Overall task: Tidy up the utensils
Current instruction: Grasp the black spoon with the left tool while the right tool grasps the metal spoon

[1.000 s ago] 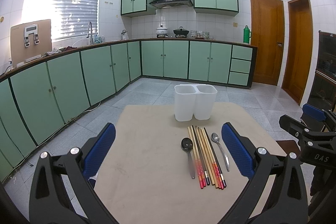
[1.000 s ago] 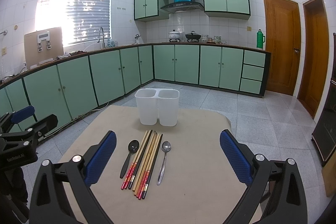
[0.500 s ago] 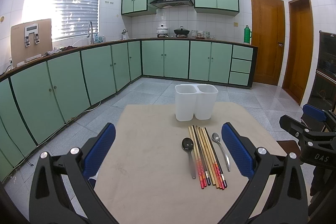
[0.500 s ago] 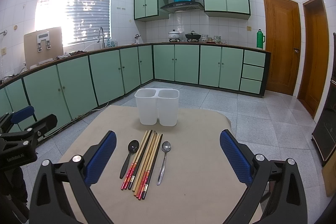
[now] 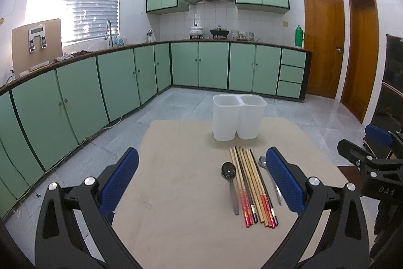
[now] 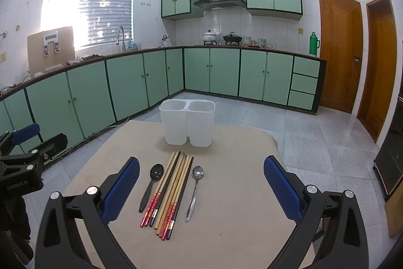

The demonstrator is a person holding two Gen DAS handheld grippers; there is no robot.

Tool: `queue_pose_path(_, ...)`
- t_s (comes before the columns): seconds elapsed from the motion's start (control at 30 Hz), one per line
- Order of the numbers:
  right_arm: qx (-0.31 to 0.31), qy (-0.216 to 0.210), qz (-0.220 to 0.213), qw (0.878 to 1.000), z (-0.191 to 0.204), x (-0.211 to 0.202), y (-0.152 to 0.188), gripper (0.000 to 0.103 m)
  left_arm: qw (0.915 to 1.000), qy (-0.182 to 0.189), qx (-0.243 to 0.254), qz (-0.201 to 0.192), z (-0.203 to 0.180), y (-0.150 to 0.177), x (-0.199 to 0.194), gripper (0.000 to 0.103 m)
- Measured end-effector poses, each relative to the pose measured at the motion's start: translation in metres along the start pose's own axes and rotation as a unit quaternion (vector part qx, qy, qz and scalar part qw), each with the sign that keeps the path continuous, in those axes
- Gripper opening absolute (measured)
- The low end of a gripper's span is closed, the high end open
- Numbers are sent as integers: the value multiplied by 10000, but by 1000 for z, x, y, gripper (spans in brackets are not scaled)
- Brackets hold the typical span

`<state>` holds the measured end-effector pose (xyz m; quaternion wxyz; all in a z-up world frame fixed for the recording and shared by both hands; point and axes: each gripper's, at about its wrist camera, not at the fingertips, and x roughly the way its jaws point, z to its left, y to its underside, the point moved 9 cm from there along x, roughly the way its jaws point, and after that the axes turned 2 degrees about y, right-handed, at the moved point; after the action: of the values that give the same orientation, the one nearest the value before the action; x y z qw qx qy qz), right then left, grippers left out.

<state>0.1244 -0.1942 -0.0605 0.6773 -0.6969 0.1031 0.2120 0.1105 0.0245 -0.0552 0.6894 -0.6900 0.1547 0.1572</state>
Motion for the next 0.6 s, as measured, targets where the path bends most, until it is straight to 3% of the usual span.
queue_pose_path(0.3,18,0,744,9972,-13,78,22,85,9974,-173,77,696,13,23,82,98)
queue_pose_path(0.43,128,-189,1340,9907,-13,128,42,76,9921,-187,68,1236,17,44,128,98)
queue_pose_path(0.6,7,-206,1791,9836,-7,174,60,68,9847,-138,50,1734,18,68,171,98)
